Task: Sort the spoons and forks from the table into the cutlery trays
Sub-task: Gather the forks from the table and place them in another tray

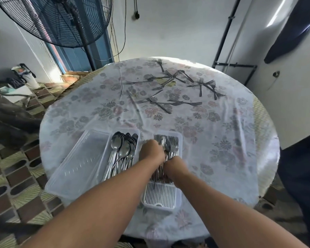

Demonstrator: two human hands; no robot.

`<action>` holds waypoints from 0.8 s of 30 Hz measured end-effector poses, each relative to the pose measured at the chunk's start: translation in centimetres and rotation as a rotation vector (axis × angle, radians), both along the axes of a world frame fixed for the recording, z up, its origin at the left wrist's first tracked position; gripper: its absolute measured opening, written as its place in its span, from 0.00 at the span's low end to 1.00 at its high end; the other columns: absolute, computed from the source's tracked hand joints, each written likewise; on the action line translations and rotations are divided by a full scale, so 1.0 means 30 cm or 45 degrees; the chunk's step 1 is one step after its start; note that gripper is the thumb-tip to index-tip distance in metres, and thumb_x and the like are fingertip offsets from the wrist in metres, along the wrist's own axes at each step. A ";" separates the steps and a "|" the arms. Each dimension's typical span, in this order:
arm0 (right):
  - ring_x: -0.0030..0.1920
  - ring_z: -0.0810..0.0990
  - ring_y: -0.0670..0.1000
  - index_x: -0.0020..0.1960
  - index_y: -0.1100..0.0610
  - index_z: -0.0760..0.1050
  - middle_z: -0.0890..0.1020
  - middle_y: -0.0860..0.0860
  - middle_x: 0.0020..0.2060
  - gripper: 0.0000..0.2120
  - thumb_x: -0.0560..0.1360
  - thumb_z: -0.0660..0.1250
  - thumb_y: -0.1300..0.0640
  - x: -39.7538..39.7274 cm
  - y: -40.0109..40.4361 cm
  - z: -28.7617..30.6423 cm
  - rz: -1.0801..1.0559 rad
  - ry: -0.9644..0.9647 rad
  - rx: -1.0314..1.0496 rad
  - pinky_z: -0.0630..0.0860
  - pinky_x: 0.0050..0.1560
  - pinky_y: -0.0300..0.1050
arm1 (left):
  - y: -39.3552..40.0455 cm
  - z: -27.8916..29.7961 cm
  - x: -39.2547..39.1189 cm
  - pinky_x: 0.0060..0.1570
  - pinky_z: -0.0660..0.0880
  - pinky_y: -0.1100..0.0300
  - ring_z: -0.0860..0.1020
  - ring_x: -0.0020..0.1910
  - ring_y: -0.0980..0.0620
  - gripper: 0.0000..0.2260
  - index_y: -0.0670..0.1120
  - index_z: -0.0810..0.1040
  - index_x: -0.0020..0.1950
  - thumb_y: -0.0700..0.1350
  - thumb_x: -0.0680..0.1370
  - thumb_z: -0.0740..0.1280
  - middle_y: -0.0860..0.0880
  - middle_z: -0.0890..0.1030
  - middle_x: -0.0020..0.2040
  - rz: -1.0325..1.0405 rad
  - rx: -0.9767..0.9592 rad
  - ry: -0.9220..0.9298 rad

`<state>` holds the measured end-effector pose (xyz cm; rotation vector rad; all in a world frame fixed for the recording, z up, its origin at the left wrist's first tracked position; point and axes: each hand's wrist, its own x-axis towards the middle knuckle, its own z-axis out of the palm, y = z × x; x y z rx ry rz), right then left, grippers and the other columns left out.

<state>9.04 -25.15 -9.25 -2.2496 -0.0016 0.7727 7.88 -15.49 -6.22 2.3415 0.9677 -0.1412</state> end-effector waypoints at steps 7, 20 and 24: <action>0.32 0.72 0.49 0.58 0.61 0.68 0.72 0.51 0.35 0.10 0.77 0.60 0.69 0.056 -0.014 0.044 0.336 -0.359 -0.251 0.66 0.26 0.41 | 0.070 0.015 0.008 0.71 0.60 0.43 0.61 0.72 0.38 0.19 0.57 0.84 0.57 0.67 0.78 0.64 0.46 0.67 0.73 -0.188 0.218 0.117; 0.67 0.69 0.58 0.69 0.48 0.73 0.75 0.53 0.63 0.20 0.78 0.67 0.51 0.101 -0.024 0.022 0.744 -0.845 -0.774 0.66 0.64 0.56 | 0.098 -0.055 0.079 0.72 0.56 0.43 0.58 0.72 0.39 0.14 0.61 0.83 0.59 0.64 0.78 0.67 0.48 0.61 0.78 -0.271 0.267 0.031; 0.68 0.68 0.58 0.71 0.46 0.70 0.72 0.54 0.67 0.20 0.80 0.64 0.49 0.103 -0.044 -0.002 0.708 -0.878 -0.706 0.65 0.65 0.56 | 0.120 -0.083 0.043 0.72 0.55 0.44 0.59 0.71 0.41 0.22 0.56 0.72 0.71 0.58 0.78 0.69 0.45 0.63 0.74 -0.470 0.612 -0.115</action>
